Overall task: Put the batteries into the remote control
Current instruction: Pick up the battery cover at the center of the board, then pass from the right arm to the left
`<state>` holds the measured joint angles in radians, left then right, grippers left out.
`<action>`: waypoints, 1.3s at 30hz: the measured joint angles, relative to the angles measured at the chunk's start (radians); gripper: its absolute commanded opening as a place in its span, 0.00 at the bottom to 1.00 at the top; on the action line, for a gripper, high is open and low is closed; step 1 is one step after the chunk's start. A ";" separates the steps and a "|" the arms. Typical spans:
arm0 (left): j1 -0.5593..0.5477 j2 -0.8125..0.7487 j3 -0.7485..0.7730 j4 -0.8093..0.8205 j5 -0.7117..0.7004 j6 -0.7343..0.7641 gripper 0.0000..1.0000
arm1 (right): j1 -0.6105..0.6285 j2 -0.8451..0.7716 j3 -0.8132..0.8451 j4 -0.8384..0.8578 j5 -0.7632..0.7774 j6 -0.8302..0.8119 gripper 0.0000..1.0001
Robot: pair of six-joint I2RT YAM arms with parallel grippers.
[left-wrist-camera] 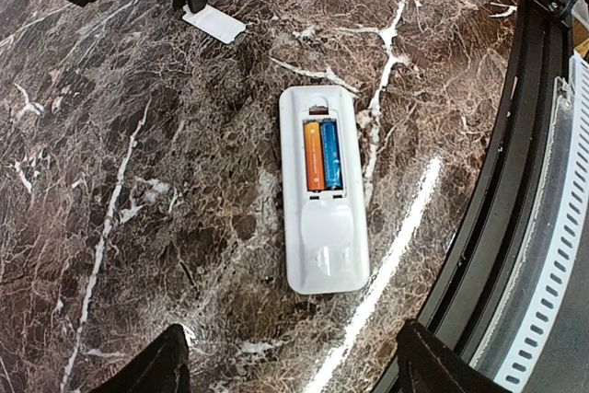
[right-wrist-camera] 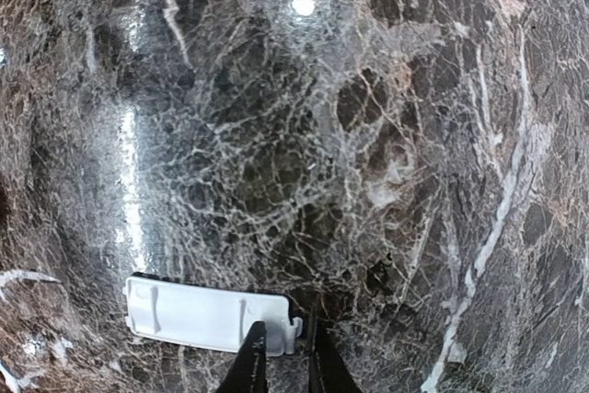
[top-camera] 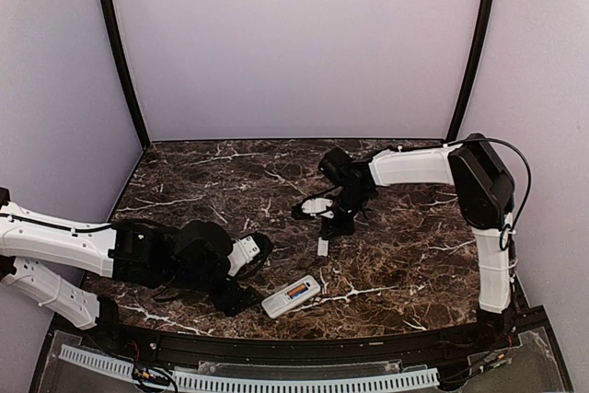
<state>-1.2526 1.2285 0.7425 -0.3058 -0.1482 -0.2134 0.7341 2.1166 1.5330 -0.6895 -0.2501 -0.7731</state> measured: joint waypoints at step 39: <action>0.000 -0.113 -0.013 0.174 -0.030 -0.121 0.80 | 0.151 -0.405 -0.133 0.158 0.167 0.254 0.00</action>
<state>-1.2526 1.1156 0.7296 -0.1322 -0.1783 -0.3340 0.8852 1.7115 1.4002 -0.5316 -0.0834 -0.5186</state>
